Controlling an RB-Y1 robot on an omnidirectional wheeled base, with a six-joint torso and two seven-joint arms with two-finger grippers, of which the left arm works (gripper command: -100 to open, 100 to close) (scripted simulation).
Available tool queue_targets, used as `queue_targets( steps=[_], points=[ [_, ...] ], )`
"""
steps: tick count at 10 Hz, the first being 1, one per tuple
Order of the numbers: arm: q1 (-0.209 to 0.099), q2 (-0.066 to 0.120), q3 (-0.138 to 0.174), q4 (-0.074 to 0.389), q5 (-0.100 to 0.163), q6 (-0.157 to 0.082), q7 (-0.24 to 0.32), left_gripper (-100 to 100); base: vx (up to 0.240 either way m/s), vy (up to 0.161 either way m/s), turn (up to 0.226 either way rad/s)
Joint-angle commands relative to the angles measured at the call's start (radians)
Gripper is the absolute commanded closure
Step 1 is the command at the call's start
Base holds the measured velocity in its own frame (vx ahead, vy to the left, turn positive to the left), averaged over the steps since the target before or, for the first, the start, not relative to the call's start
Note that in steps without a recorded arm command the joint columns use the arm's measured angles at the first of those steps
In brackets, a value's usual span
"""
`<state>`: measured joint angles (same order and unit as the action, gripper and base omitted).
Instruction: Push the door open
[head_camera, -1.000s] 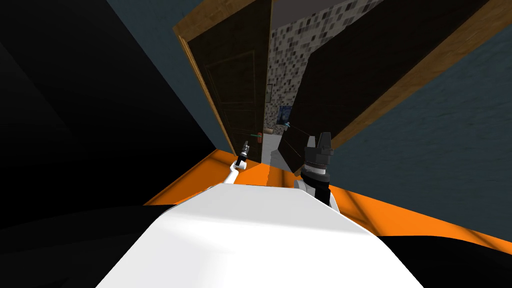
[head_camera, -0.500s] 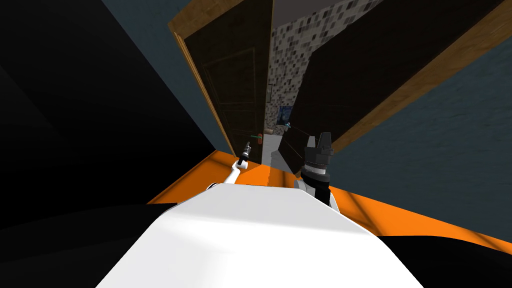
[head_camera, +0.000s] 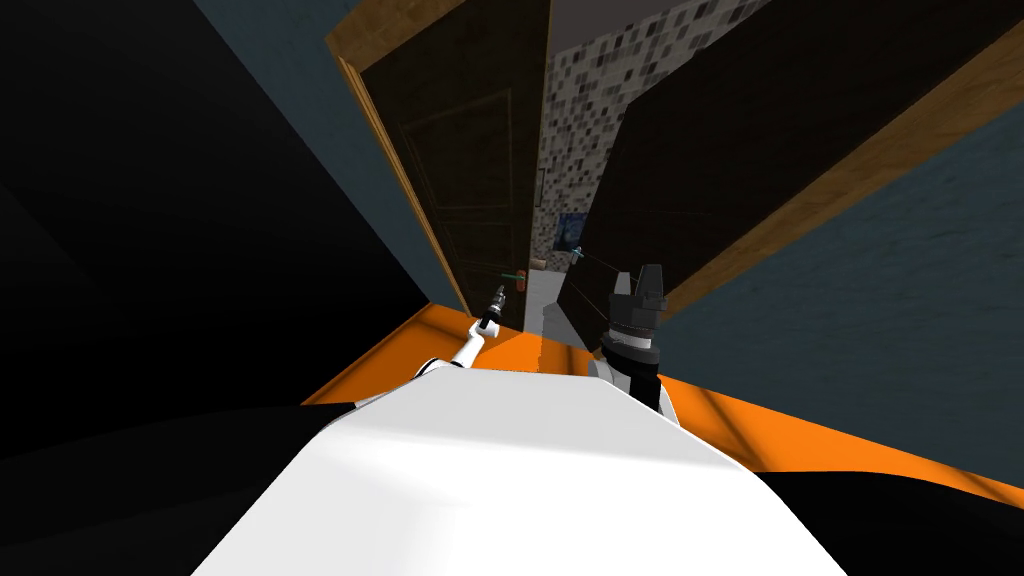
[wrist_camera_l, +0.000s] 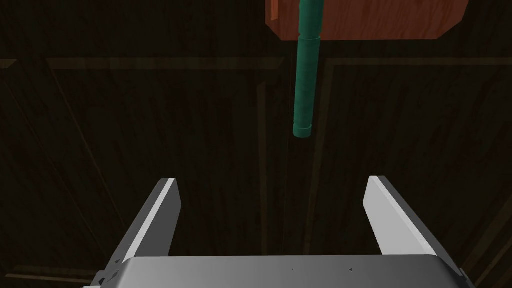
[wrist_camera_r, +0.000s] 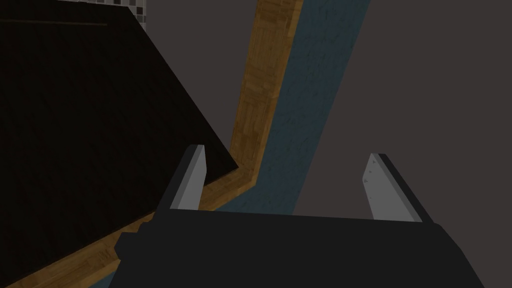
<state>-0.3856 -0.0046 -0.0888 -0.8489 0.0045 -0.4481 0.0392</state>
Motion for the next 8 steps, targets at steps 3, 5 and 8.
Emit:
queue_targets(
  steps=[3, 5, 8],
  points=[
    [-0.042, -0.012, -0.003, 0.073, -0.004, 0.003, 0.004, -100, 0.084, 0.025, -0.012],
    [-0.077, -0.028, -0.005, 0.135, -0.008, 0.003, 0.005, -100, 0.124, 0.037, -0.018],
    [-0.096, -0.037, -0.006, 0.169, -0.01, 0.003, 0.006, -100, 0.075, 0.022, -0.005]
  ],
)
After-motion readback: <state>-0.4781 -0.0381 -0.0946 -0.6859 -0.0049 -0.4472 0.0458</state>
